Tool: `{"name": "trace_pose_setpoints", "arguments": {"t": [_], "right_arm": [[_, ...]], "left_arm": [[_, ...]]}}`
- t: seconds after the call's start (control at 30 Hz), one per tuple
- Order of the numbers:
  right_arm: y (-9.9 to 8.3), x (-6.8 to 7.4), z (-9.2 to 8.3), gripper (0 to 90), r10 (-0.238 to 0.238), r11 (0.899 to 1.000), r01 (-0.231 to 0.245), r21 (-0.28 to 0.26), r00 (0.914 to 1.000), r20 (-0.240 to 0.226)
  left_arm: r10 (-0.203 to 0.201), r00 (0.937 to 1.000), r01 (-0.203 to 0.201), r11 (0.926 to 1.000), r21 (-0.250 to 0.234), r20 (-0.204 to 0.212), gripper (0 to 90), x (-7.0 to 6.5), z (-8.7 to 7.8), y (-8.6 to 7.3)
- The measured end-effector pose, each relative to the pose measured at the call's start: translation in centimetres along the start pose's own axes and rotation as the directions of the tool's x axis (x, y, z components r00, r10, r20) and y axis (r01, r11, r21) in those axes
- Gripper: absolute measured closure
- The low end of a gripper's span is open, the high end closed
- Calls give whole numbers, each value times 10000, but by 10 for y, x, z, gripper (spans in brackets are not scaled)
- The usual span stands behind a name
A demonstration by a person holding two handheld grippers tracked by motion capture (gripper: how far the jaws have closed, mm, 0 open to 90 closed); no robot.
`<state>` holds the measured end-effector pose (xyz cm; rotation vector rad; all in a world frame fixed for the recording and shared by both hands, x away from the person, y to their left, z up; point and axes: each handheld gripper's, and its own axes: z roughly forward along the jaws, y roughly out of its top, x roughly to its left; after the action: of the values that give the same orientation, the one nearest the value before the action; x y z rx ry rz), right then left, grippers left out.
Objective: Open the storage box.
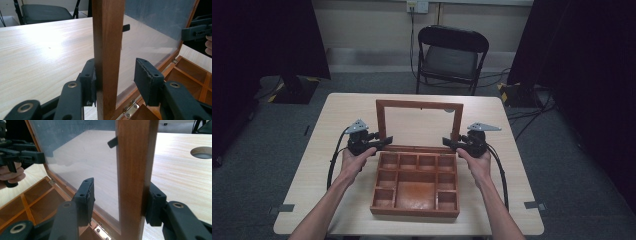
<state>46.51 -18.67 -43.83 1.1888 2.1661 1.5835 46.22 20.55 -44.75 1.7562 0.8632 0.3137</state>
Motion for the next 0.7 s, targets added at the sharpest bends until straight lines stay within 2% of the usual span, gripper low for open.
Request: {"name": "trace_pose_setpoints", "arguments": {"t": [0.07, 0.1, 0.2, 0.27, 0.4, 0.43, 0.5, 0.7], "right_arm": [[-1, -1, 0, 504, 82, 10000, -82, -12, 9999, -68], [-1, -2, 1, 507, 45, 10000, -45, 4, 10000, -56], [-1, -2, 1, 506, -4, 10000, 4, 5, 10000, -55], [-1, -2, 2, 506, 84, 10000, -84, -8, 9999, -71], [-2, -3, 4, 504, 148, 9999, -148, -26, 9999, 49], [-2, -4, 5, 510, 234, 9997, -234, -33, 9997, 53], [-3, -6, 6, 519, 285, 9996, -285, -52, 9996, 70], [-3, -10, 7, 543, 431, 9991, -431, 2, 9991, -6]], "left_arm": [[-68, 10000, 68, 10000, 16, 44, 540, 0, 0, 0], [-232, 9997, 232, 9997, 29, 124, 532, 0, -1, 0], [-130, 9998, 129, 9999, 98, 131, 532, 0, -2, 0], [-243, 9996, 242, 9997, 99, 142, 537, 1, -1, 0], [-337, 9994, 337, 9994, 68, -79, 547, 1, 1, -1], [-375, 9991, 379, 9991, 182, -221, 565, 2, 2, -1], [-425, 9988, 430, 9989, 197, -232, 564, 3, 4, -1], [-646, 9979, 644, 9976, 236, 61, 565, 9, 6, -1]]}}
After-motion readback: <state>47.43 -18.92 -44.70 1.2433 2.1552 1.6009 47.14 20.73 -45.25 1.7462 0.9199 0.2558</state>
